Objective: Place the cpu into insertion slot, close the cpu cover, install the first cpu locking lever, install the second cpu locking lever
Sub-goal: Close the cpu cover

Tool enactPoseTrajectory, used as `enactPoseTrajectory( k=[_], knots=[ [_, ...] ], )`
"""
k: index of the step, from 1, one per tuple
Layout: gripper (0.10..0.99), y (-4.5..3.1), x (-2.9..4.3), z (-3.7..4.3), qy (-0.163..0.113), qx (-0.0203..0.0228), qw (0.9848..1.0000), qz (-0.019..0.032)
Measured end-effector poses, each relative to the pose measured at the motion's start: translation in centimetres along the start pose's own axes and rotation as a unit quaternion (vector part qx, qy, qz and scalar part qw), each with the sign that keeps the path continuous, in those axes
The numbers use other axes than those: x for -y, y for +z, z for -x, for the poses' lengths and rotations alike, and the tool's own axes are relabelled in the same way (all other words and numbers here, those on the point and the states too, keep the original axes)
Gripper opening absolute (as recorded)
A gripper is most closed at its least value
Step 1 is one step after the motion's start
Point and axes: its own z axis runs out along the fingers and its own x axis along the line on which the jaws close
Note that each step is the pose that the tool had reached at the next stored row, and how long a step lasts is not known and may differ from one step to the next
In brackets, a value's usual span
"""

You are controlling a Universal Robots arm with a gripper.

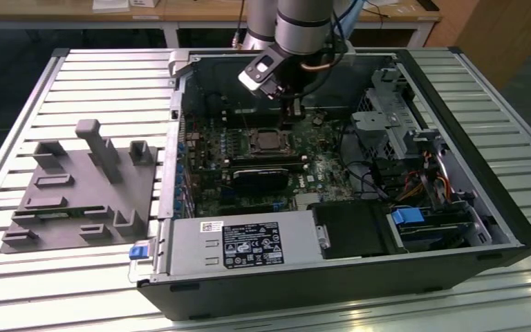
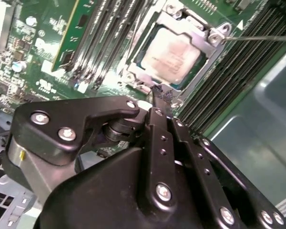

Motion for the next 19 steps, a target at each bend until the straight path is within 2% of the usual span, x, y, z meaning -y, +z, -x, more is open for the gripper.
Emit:
enactPoseTrajectory(
  k=[3, 6, 13, 17, 19],
  knots=[
    [0.102, 0.06, 0.66, 0.05, 0.0, -0.0064, 1.0, 0.0041],
    [0.102, 0.24, 1.24, 0.23, 0.0, -0.0095, 0.9999, 0.0062],
    [0.102, 0.69, 1.97, 0.75, 0.0, -0.01, 0.9999, 0.0066],
    [0.102, 0.79, 2.61, 0.79, 0.0, -0.0102, 0.9999, 0.0066],
    [0.102, 0.79, 2.66, 0.79, 0.0, -0.0102, 0.9999, 0.0066]
  ],
)
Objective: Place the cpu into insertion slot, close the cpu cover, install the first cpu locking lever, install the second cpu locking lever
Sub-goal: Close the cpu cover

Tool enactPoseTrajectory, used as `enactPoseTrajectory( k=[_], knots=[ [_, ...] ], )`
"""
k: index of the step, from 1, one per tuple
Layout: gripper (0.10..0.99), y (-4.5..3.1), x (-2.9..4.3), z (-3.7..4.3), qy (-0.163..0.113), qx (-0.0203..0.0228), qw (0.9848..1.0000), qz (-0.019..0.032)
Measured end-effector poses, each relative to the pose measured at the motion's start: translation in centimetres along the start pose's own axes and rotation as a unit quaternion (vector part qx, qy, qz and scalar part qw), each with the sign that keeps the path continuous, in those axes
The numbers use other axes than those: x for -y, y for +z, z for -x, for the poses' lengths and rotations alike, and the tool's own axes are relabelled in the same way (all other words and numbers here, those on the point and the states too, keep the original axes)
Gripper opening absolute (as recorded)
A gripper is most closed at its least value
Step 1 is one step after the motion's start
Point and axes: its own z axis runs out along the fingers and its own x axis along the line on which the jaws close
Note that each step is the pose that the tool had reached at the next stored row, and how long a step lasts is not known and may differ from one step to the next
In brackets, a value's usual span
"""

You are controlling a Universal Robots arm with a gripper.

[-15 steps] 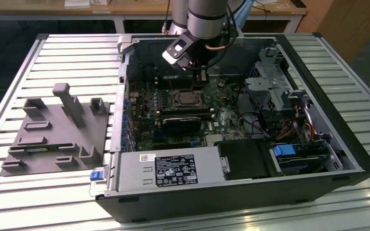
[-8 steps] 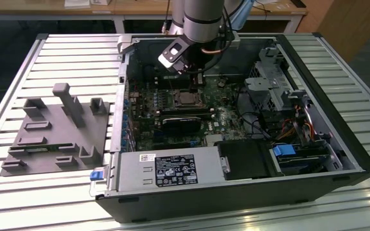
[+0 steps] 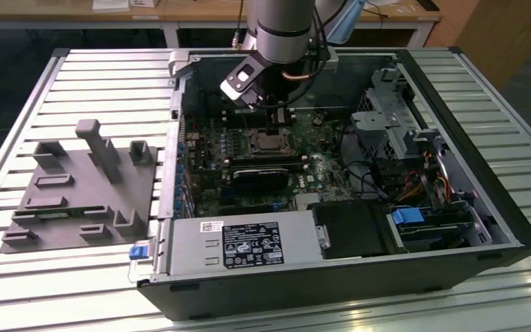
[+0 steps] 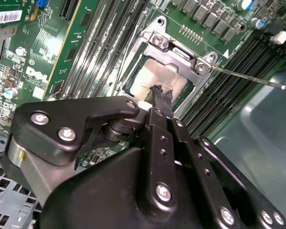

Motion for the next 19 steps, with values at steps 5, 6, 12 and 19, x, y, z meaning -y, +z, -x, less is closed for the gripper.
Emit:
enactPoseTrajectory(
  k=[5, 6, 12, 19],
  knots=[
    [0.102, 0.0, 0.02, 0.0, -0.013, 0.0, 0.9999, -0.0003],
    [0.102, 0.01, 0.02, 0.0, -0.022, -0.0001, 0.9998, -0.0004],
    [0.102, 0.03, 0.02, 0.0, -0.077, -0.0003, 0.9971, -0.0015],
    [0.102, 0.06, 0.02, 0.0, -0.14, -0.0005, 0.9902, -0.0028]
  ],
)
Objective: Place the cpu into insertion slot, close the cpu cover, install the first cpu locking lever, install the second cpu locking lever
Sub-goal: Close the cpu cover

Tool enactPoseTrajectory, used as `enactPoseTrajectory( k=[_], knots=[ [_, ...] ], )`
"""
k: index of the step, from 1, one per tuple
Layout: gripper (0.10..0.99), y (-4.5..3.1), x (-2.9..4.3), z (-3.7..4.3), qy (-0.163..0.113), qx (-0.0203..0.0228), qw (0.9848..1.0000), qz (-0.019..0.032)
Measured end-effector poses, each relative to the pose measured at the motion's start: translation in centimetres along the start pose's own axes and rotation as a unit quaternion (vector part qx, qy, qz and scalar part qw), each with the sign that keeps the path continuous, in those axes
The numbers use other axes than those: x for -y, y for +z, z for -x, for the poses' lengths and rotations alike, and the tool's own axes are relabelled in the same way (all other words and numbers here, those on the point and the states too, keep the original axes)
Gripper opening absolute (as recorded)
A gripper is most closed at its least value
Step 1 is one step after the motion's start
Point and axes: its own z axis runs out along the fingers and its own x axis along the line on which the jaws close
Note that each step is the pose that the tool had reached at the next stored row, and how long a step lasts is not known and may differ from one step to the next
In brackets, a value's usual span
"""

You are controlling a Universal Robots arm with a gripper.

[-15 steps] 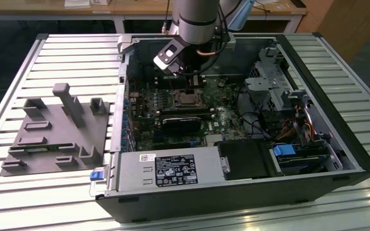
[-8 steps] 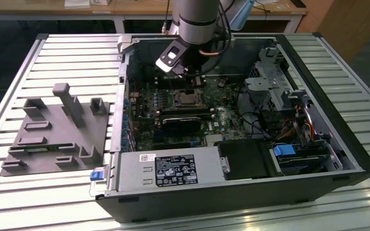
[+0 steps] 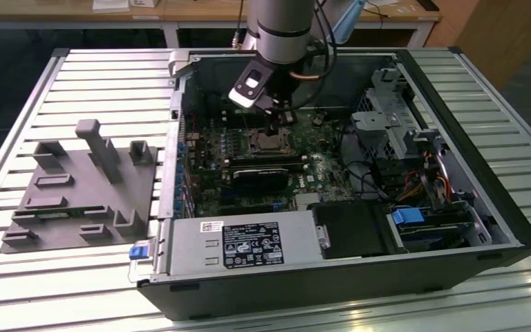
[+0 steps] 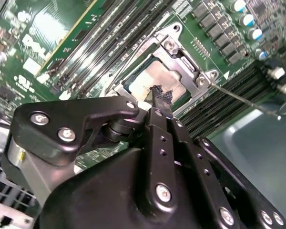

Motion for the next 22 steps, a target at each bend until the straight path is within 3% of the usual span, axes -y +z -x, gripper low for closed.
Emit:
enactPoseTrajectory(
  k=[6, 11, 17, 22],
  knots=[
    [0.102, 0.02, 0.0, 0.0, -0.055, -0.0002, 0.9985, -0.0011],
    [0.102, 0.05, 0.0, 0.0, -0.1, -0.0004, 0.995, -0.002],
    [0.102, 0.08, 0.0, 0.0, -0.154, -0.0005, 0.988, -0.0031],
    [0.102, 0.11, 0.0, 0.0, -0.198, -0.0007, 0.9801, -0.0039]
  ],
)
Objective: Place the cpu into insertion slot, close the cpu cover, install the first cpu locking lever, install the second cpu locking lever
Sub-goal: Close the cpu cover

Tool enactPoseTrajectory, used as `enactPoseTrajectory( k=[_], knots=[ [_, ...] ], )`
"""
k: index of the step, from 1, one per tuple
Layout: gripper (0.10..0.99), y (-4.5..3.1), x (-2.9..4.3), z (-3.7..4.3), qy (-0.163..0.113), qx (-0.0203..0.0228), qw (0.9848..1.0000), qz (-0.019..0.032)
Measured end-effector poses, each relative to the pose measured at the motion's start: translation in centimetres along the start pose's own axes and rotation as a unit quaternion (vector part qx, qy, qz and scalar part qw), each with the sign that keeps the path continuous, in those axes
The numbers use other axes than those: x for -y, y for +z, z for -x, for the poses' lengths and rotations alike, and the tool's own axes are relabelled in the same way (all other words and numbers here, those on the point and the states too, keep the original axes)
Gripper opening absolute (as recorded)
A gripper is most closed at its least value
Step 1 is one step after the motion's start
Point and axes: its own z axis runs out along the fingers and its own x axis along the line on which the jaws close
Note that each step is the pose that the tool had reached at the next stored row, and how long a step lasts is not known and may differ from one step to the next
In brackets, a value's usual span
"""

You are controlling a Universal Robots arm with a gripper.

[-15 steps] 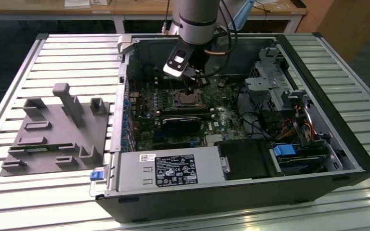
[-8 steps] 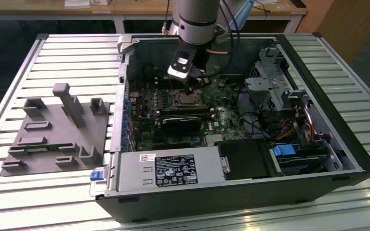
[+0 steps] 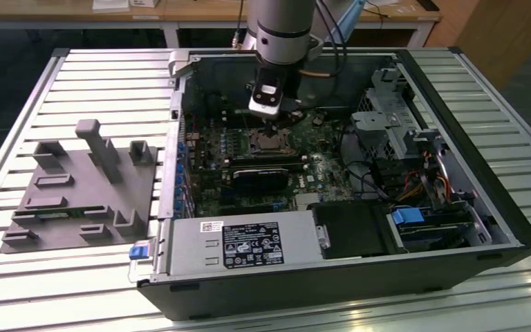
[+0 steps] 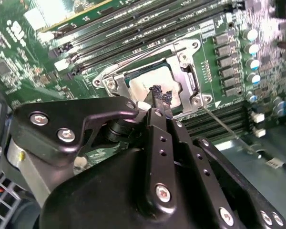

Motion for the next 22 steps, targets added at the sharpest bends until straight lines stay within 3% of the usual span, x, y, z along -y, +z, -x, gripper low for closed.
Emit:
enactPoseTrajectory(
  k=[6, 11, 15, 22],
  knots=[
    [0.102, 0.05, 0.0, 0.0, -0.055, -0.0002, 0.9985, -0.0011],
    [0.102, 0.13, 0.0, 0.0, -0.1, -0.0003, 0.995, -0.0019],
    [0.102, 0.18, 0.0, 0.0, -0.136, -0.0008, 0.9907, -0.0023],
    [0.102, 0.27, 0.0, 0.01, -0.196, -0.0013, 0.9805, -0.0018]
  ],
)
